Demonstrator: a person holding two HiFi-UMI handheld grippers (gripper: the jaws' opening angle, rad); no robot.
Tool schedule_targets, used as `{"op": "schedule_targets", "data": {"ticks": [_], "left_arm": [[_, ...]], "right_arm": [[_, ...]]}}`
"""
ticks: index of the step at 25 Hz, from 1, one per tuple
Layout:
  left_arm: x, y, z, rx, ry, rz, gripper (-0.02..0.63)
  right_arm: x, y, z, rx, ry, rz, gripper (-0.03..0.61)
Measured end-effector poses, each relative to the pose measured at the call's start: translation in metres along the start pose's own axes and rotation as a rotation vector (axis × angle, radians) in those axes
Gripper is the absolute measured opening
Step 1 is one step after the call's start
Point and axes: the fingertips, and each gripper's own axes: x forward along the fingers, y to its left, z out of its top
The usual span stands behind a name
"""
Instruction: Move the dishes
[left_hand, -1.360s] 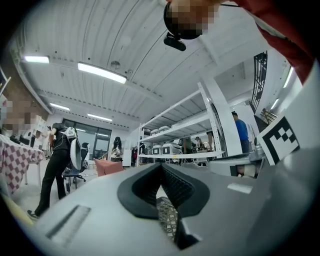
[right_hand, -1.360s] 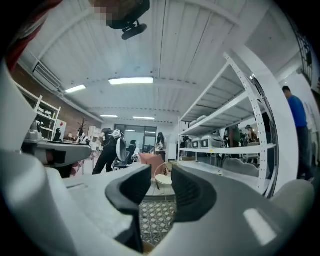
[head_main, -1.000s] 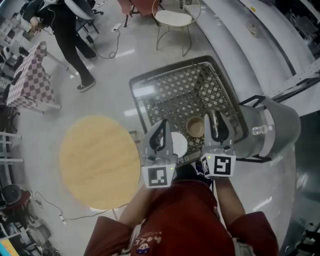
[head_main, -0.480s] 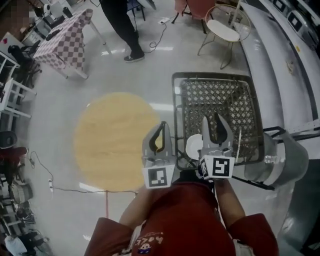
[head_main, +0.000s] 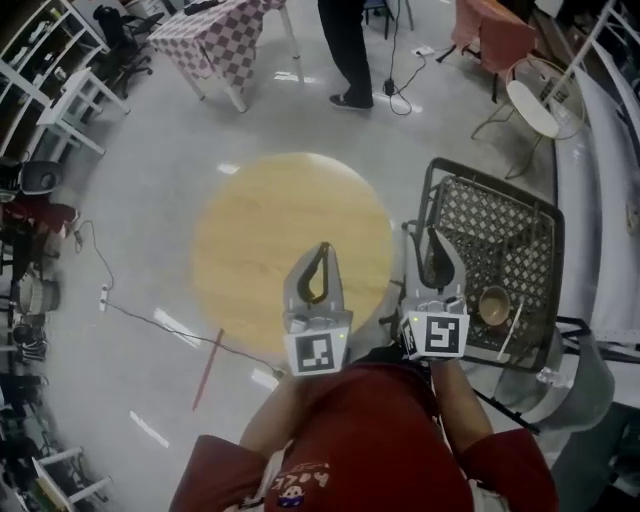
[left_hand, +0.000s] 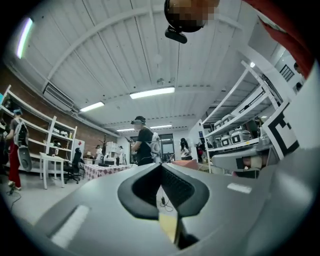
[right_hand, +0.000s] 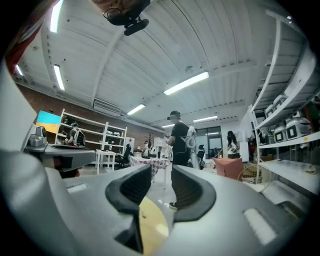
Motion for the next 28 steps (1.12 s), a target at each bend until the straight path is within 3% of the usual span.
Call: {"op": "schedule_targets", "data": {"ticks": [6, 13, 20, 25, 28], "left_arm": [[-0.032, 0.064, 0.003, 0.045, 0.015, 0.145, 0.006], [-0.058, 0.125, 0.001, 0.045, 0.016, 0.266, 0.006], [-0.079, 0.157, -0.002, 0.026, 0.014, 0.314, 0.006], [-0.081, 0.168, -0.003, 0.025, 0.01, 0.311, 0.006], [-0.081, 0.171, -0.002, 0.039, 0.012, 0.306, 0.006]], "right_arm": [[0.026, 0.072, 0.002, -0.017, -0.002, 0.165, 0.114], [0.053, 0.133, 0.007, -0.029, -0.004, 0.291, 0.114], [0.056, 0.168, 0.01, -0.039, -0.001, 0.34, 0.091], [0.058, 0.182, 0.012, -0.043, -0.009, 0.354, 0.014], [0.059, 0.188, 0.013, -0.04, -0.011, 0.37, 0.002]]}}
